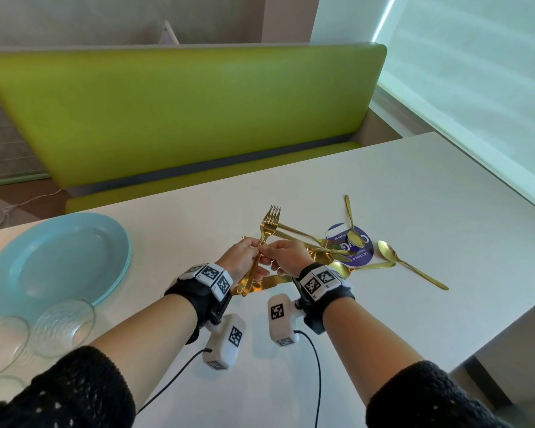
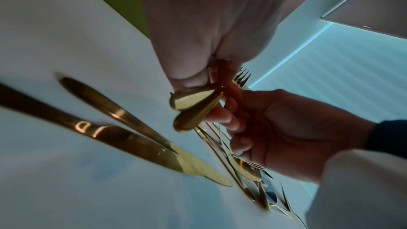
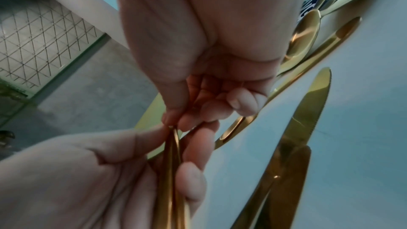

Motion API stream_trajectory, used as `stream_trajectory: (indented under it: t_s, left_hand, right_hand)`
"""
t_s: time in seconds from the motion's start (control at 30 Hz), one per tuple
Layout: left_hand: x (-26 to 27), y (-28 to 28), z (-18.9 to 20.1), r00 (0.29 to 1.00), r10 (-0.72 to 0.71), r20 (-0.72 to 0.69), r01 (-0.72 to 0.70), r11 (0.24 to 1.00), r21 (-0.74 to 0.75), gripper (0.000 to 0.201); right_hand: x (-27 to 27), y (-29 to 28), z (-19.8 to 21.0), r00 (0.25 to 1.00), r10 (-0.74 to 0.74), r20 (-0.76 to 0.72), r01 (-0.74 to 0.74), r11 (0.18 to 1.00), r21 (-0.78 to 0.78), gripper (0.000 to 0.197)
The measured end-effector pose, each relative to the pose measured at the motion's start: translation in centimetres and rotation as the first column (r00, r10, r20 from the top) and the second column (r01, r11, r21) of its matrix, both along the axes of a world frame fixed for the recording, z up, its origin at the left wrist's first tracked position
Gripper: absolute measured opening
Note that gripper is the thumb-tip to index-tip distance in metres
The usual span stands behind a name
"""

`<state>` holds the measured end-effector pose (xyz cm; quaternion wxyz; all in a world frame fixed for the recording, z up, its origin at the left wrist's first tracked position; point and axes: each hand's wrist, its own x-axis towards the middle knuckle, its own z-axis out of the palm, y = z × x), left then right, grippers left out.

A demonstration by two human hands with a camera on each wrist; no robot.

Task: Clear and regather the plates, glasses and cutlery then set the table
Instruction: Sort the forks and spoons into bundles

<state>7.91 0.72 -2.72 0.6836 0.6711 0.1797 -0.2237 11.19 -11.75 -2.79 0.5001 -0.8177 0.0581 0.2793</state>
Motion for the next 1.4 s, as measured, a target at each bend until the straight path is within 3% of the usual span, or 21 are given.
stream_trajectory:
  t_s: [0.2, 0.47, 0.67, 0.8, 0.9, 1.03, 1.2, 1.4]
  left_hand:
    - [0.1, 0.1, -0.1, 1.0, -0.016, 0.006, 0.016, 0.999, 0.034, 0.024]
    - [0.6, 0.3, 0.6, 0.996, -0.091, -0.009, 0.091, 0.996, 0.007, 0.016]
    - [0.8, -0.3, -0.4, 0.998, 0.06, 0.002, -0.06, 0.994, -0.096, 0.02]
    - [1.3, 0.0, -1.0, 0.997, 0.075, 0.017, -0.075, 0.997, -0.02, 0.022]
    - [1.9, 0.8, -1.2, 0.997, 0.077, 0.024, -0.078, 0.996, 0.049, 0.027]
    - [2.6, 1.5, -1.3, 0.987, 0.155, 0.031, -0.157, 0.984, 0.087, 0.027]
    - [3.4, 1.3, -1.2, 0.976, 0.217, -0.007, -0.216, 0.974, 0.069, 0.026]
    - [3.4, 0.9, -1.2, 0.973, 0.227, -0.042, -0.226, 0.974, 0.031, 0.028]
  right_hand:
    - [0.7, 0.0, 0.0, 0.998, 0.014, 0.057, -0.011, 0.998, -0.06, 0.027]
    - [1.9, -1.0, 0.4, 0.989, 0.085, -0.118, -0.076, 0.993, 0.086, 0.029]
    - [2.4, -0.4, -0.9, 0.998, 0.001, -0.056, -0.002, 1.0, -0.013, 0.03]
    - [3.3, -1.3, -0.5, 0.997, 0.011, 0.08, 0.006, 0.978, -0.209, 0.036]
    - [4.9, -4.1, -0.7, 0.974, 0.057, 0.22, 0.058, 0.873, -0.485, 0.009]
    - [6.5, -7.0, -1.5, 0.959, 0.26, 0.112, -0.078, 0.621, -0.78, 0.026]
    - [7.3, -7.8, -2.4, 0.92, 0.392, 0.003, -0.182, 0.435, -0.882, 0.027]
    - [7.3, -7.1, -2.5, 0.883, 0.469, -0.025, -0.208, 0.342, -0.917, 0.024]
